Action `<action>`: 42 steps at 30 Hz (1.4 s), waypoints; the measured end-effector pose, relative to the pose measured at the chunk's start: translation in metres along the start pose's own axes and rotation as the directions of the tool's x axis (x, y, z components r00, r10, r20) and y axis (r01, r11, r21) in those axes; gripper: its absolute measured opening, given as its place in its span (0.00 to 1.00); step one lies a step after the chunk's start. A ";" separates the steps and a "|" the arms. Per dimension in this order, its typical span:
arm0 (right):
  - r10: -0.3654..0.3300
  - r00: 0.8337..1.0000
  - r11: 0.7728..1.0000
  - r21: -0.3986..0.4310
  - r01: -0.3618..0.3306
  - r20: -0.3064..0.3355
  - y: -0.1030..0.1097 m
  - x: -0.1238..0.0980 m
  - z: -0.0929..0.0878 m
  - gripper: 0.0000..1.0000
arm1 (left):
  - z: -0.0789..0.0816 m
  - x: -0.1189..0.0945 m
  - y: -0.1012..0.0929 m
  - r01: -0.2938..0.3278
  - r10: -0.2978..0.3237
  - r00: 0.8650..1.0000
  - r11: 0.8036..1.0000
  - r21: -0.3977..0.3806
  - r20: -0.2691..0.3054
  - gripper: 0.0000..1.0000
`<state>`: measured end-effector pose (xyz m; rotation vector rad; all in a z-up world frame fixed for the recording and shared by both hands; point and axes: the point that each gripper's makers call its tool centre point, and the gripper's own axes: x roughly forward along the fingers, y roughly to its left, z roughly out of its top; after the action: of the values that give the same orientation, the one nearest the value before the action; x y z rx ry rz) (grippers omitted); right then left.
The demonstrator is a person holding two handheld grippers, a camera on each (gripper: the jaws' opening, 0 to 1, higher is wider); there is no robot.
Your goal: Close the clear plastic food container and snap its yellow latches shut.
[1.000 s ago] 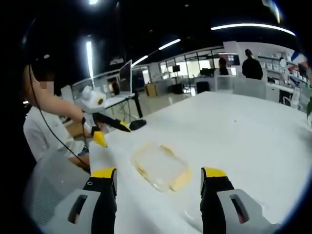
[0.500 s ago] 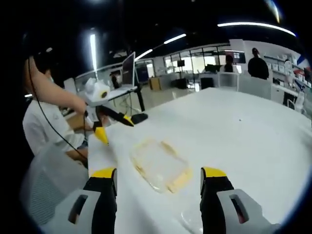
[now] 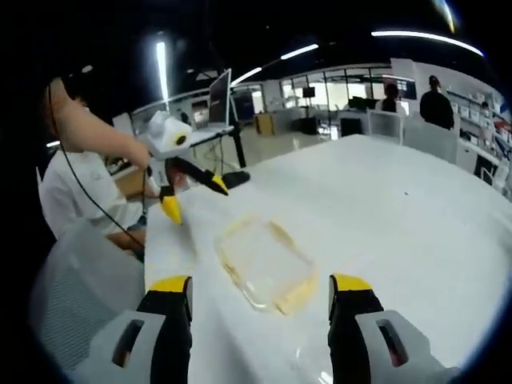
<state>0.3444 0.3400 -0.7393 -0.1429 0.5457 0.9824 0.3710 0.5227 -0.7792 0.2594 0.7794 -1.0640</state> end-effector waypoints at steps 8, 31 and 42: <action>0.001 0.999 1.000 -0.006 -0.002 -0.034 -0.007 0.006 -0.004 0.69 | -0.004 0.006 0.007 0.014 -0.014 0.999 1.000 0.019 -0.030 0.80; 0.045 0.981 0.992 -0.103 -0.066 -0.191 -0.015 0.023 -0.023 0.67 | -0.008 0.021 0.018 0.094 -0.058 0.984 0.972 0.216 -0.168 0.77; 0.070 0.957 0.980 -0.159 -0.118 -0.282 -0.022 0.032 -0.035 0.66 | -0.010 0.029 0.020 0.131 -0.066 0.973 0.947 0.292 -0.222 0.75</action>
<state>0.3629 0.3395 -0.7878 -0.4179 0.7261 1.1113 0.3907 0.5181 -0.8092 0.6097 0.8212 -1.2671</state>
